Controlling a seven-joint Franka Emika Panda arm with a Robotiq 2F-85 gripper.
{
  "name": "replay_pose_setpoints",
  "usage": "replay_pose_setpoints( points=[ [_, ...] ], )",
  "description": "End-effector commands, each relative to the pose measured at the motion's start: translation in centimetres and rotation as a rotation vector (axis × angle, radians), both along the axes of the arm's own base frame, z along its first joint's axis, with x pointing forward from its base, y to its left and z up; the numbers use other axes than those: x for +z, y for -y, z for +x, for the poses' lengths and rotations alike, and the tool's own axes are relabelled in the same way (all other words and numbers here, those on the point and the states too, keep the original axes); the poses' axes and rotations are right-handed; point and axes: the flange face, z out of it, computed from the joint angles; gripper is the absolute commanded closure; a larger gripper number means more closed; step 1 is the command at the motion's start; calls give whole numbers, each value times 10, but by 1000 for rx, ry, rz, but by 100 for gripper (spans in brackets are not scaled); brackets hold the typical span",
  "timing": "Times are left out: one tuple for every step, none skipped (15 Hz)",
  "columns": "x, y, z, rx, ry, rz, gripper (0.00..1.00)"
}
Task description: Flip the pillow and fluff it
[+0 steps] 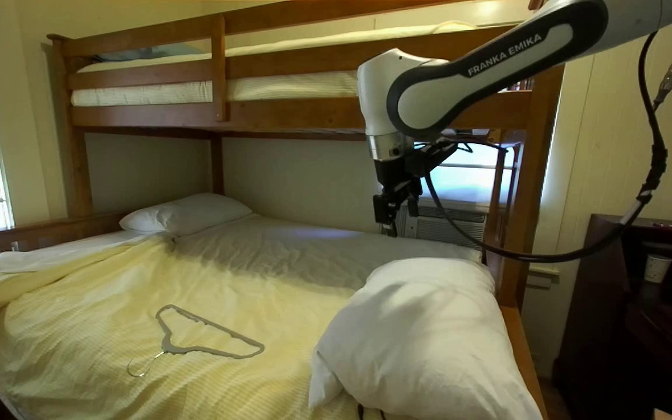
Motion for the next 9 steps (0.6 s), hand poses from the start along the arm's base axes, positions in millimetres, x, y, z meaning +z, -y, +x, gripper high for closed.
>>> replay_pose_setpoints(
  points=[
    [14, -3, -16, -42, -181, 90, 0],
    [21, -1, -25, -52, -230, 113, 0],
    [26, 3, -37, -71, -284, 128, 0],
    [30, 7, -51, -93, -341, 138, 0],
    [35, 10, -70, -108, -397, 154, 0],
    [39, 11, -90, -120, -454, 171, 0],
    [42, 13, -108, -135, -511, 193, 0],
    [42, 17, -128, -167, -563, 217, 0],
    [33, 26, -147, -165, -516, 180, 0]
  ],
)
